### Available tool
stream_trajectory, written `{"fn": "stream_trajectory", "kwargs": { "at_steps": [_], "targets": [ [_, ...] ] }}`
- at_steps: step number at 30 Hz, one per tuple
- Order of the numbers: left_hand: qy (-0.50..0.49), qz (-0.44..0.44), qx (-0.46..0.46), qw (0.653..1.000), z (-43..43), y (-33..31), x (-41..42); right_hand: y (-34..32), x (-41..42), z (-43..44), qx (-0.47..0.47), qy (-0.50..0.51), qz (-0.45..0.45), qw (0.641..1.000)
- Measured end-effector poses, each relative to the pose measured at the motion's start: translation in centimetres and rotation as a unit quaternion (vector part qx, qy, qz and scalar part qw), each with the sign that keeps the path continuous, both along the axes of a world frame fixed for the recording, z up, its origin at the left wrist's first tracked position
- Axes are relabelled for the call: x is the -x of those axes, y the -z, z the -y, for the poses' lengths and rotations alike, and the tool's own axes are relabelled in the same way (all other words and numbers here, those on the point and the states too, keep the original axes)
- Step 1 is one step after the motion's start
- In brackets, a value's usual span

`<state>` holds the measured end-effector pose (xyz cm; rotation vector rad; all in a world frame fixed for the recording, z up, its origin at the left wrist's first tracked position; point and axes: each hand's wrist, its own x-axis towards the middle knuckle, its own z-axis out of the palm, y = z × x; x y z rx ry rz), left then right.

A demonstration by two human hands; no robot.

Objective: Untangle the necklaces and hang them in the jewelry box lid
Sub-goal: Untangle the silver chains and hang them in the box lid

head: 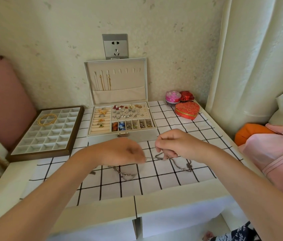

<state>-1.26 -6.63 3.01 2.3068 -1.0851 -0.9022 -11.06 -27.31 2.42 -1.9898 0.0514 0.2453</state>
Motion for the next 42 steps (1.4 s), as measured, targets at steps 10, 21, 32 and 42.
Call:
{"fn": "stream_trajectory", "kwargs": {
  "at_steps": [10,21,32,42],
  "targets": [
    [-0.101,-0.167,0.178,0.965,-0.4,-2.4,-1.1,-1.3,-1.8,-1.9,-0.009,0.024,0.053,0.998],
    [-0.174,-0.45,0.428,0.764,-5.6,-3.3,-4.7,-0.5,-3.5,0.3,0.088,0.117,0.005,0.989],
    [-0.156,-0.429,0.436,0.776,-6.7,-4.1,-4.3,-1.1,-4.9,-1.3,0.069,0.194,0.11,0.972],
    [-0.247,-0.327,0.552,0.726,-3.9,-4.5,-1.9,-4.9,-4.7,-4.8,-0.142,0.044,0.12,0.982]
  ]
}}
